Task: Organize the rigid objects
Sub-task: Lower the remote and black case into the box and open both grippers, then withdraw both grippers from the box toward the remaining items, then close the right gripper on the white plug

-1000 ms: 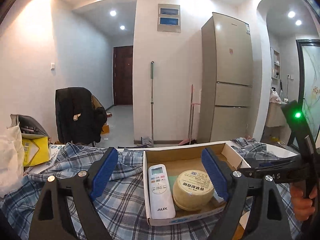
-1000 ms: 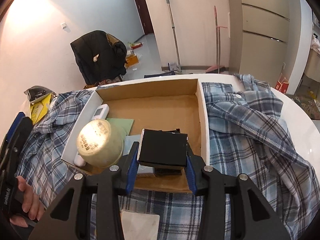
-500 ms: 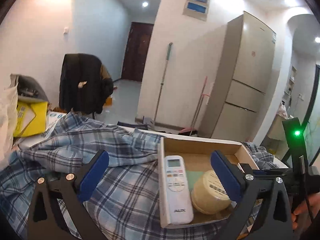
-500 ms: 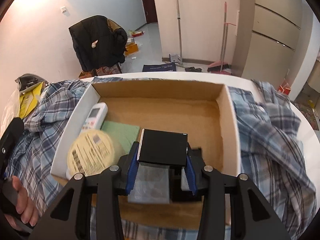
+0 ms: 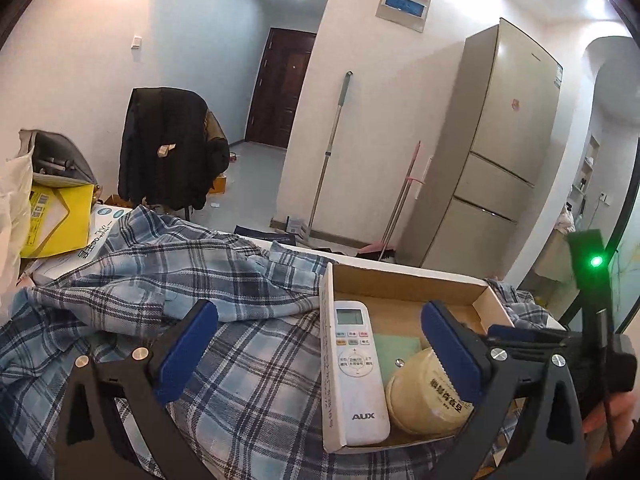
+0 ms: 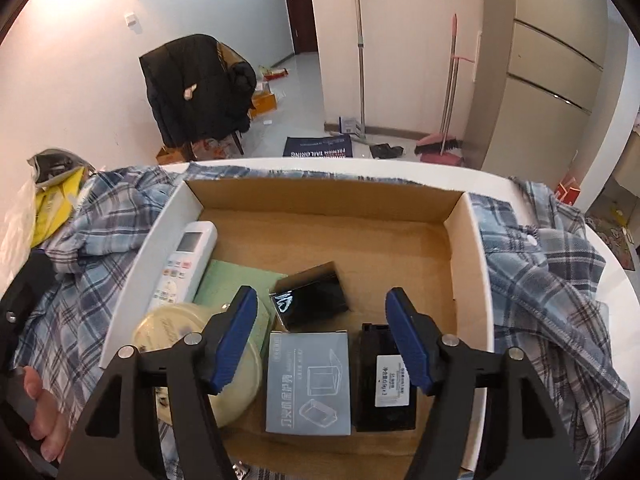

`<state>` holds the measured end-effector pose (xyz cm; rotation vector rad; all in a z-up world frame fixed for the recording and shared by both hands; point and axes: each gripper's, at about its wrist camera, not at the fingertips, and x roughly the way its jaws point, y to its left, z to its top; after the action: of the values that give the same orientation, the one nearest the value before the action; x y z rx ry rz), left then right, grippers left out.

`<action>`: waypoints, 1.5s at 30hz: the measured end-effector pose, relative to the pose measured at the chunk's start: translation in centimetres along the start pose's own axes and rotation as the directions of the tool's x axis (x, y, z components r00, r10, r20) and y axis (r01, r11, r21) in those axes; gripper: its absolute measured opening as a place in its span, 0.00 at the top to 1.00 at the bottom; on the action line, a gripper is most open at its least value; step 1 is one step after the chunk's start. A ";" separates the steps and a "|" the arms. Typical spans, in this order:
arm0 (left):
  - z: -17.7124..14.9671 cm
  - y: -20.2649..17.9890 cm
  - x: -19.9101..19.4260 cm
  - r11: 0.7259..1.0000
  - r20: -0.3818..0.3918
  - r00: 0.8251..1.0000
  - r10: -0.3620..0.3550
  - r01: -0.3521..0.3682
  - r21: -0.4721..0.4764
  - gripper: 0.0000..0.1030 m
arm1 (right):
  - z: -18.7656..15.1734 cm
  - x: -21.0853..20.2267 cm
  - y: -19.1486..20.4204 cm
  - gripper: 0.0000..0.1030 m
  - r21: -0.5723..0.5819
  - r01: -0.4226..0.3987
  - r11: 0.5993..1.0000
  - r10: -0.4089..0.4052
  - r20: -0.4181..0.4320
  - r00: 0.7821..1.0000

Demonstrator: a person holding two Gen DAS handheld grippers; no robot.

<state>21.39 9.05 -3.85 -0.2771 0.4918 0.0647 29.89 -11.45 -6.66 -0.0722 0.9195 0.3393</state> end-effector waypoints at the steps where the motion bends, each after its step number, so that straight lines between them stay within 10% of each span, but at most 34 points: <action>1: 0.0 -0.1 -0.1 1.000 0.002 1.000 -0.003 0.003 0.001 0.00 | -0.1 -0.4 -0.1 0.36 0.002 0.006 1.000 -0.006 0.004 1.000; 19: 0.6 -6.9 -11.8 0.974 0.199 0.975 -0.101 0.056 0.218 0.00 | -6.0 -14.7 -1.8 0.36 -0.004 -0.033 0.999 0.033 0.215 0.976; 26: -0.7 -8.8 -18.5 0.964 0.317 0.936 -0.152 0.070 0.256 0.00 | -8.3 -18.2 -2.4 0.17 0.047 -0.124 0.991 0.104 0.310 0.945; 32: -1.9 -7.4 -17.2 0.977 0.245 0.959 -0.144 0.097 0.191 0.00 | -9.9 -18.6 -2.4 0.02 0.074 -0.098 0.992 0.056 0.436 0.898; 39: -3.6 -5.5 -15.0 0.979 0.248 0.963 -0.102 0.053 0.199 0.00 | -11.2 -16.7 -2.8 0.02 0.048 -0.145 0.988 0.110 0.433 0.894; 45: -5.7 -6.8 -13.9 0.964 0.239 0.970 -0.034 -0.031 0.263 0.00 | -12.2 -14.2 -1.8 0.02 -0.026 -0.027 0.999 0.035 0.388 0.921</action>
<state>7.45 0.96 -0.39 -0.0055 0.2529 0.0297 13.13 -19.32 -3.00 -0.0066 0.5224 0.3763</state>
